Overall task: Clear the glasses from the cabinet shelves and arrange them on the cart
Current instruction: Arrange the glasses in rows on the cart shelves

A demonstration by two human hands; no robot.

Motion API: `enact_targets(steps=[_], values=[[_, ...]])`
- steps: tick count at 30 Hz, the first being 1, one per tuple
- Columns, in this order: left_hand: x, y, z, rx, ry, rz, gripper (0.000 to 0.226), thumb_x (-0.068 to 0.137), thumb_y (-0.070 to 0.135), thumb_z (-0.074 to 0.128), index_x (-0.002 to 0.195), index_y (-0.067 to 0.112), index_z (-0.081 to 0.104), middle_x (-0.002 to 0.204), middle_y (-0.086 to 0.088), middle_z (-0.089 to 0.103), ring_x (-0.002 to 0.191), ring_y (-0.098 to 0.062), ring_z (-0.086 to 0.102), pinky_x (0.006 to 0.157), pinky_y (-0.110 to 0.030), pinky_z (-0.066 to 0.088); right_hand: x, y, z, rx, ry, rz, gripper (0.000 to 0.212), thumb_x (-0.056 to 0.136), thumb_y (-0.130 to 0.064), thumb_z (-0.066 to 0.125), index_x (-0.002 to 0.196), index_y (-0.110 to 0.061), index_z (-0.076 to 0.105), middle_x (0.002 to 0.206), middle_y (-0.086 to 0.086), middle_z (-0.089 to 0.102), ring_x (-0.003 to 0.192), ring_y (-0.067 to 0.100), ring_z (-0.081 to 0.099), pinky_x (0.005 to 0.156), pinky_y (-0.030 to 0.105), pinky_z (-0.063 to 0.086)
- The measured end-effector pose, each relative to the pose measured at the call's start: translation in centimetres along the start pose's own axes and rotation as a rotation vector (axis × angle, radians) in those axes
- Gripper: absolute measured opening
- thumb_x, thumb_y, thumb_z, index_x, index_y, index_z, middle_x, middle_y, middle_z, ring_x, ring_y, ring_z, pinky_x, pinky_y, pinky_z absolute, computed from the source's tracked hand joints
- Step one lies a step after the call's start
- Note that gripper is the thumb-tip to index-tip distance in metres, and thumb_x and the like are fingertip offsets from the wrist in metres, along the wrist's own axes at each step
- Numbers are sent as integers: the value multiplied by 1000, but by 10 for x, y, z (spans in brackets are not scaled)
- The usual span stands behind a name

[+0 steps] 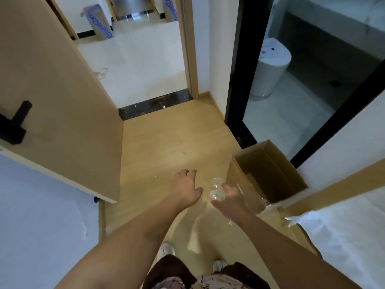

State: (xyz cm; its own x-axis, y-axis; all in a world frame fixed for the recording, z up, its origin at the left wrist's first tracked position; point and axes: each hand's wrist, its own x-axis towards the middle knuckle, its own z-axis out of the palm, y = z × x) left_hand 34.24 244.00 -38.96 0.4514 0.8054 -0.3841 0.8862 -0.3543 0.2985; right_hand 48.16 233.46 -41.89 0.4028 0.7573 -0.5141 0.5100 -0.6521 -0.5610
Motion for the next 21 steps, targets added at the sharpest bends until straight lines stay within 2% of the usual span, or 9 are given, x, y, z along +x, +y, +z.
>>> enact_targets(steps=[3,8,12,15,21], values=[[43,-10,2,30,-55,72,71,93,42,63,152,15,36,148,-13,42,136,-34,38,110,-38,36,29,-4,7,86,27,48,72,88,-37,72,150,-19,40,147,6,48,133,28,47,110,44,41],[116,-29,7,64,-181,146,70,92,42,61,153,20,34,153,-7,34,142,-29,29,113,-39,35,75,-6,33,130,49,230,68,88,-38,71,147,-19,44,153,4,42,142,23,37,111,31,34],[165,-50,11,104,-262,233,69,91,43,61,152,22,35,154,-5,35,142,-27,31,111,-37,35,100,-17,70,166,19,414,78,89,-47,67,154,-21,33,152,8,42,139,27,41,111,33,37],[196,-66,18,136,-318,276,68,92,42,61,152,22,35,155,-5,35,143,-27,30,112,-38,33,119,-24,97,211,15,524,82,88,-50,68,155,-22,31,149,9,43,136,28,46,108,32,41],[243,-93,64,119,-383,261,69,93,42,61,153,21,33,156,-7,34,145,-28,28,114,-38,31,158,-8,143,271,4,601,80,87,-48,69,154,-24,33,148,9,44,134,30,47,109,34,41]])
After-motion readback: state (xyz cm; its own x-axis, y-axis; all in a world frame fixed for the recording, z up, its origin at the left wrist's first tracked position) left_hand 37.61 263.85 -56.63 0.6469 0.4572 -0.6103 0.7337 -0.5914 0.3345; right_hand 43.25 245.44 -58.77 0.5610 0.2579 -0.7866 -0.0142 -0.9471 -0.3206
